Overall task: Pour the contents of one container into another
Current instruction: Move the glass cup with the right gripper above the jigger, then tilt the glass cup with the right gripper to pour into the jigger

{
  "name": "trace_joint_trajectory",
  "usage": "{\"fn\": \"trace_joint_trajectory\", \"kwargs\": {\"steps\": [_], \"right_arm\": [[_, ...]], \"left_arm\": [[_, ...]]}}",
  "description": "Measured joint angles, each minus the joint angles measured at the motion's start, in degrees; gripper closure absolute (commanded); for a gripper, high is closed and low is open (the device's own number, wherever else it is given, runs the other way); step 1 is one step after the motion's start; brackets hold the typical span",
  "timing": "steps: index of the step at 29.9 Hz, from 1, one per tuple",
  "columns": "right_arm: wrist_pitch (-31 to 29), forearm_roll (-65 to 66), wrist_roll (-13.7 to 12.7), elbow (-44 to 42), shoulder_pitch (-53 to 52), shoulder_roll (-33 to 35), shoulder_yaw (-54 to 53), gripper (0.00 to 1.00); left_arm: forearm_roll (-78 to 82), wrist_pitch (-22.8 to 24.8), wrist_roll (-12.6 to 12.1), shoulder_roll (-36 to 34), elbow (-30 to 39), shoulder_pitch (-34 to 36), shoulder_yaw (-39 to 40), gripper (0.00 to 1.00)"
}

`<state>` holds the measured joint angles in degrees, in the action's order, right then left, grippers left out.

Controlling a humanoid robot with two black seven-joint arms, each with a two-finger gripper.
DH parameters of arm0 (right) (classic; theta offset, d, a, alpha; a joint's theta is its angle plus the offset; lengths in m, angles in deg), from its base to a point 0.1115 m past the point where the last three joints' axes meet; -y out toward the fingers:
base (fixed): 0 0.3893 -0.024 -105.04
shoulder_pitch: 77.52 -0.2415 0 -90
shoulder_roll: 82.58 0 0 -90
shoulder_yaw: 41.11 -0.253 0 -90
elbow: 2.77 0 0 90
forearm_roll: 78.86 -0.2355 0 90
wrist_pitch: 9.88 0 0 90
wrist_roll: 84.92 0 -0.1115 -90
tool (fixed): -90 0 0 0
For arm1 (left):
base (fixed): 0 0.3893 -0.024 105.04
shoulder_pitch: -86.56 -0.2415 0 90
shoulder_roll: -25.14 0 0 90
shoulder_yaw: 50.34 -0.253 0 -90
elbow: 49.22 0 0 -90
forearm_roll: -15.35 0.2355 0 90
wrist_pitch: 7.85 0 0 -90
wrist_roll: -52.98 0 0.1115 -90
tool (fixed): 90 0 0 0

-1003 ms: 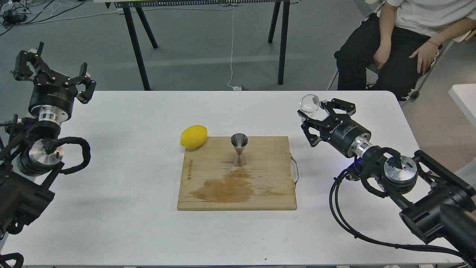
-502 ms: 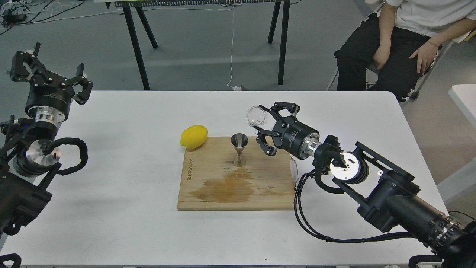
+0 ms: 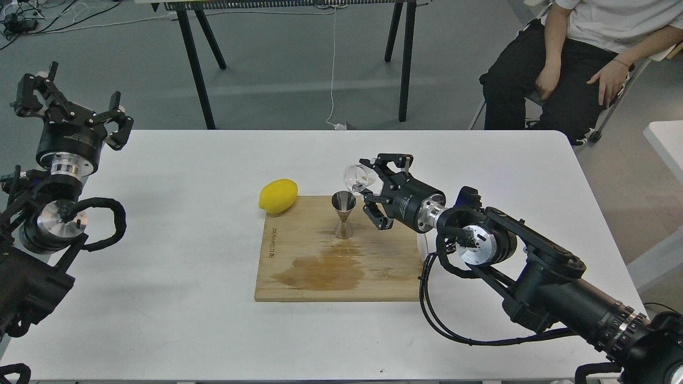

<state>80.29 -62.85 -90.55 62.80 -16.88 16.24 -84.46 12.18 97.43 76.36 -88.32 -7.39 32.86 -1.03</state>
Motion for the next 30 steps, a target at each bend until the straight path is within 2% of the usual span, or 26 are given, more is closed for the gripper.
{"fn": "trace_joint_trajectory", "kwargs": {"steps": [30], "right_arm": [[-0.6,11.5,0.3,0.6,-3.4,1.7,4.0,0.65]], "left_arm": [[0.0,-0.1,0.1,-0.2,0.0,0.0,0.0,0.0]]}}
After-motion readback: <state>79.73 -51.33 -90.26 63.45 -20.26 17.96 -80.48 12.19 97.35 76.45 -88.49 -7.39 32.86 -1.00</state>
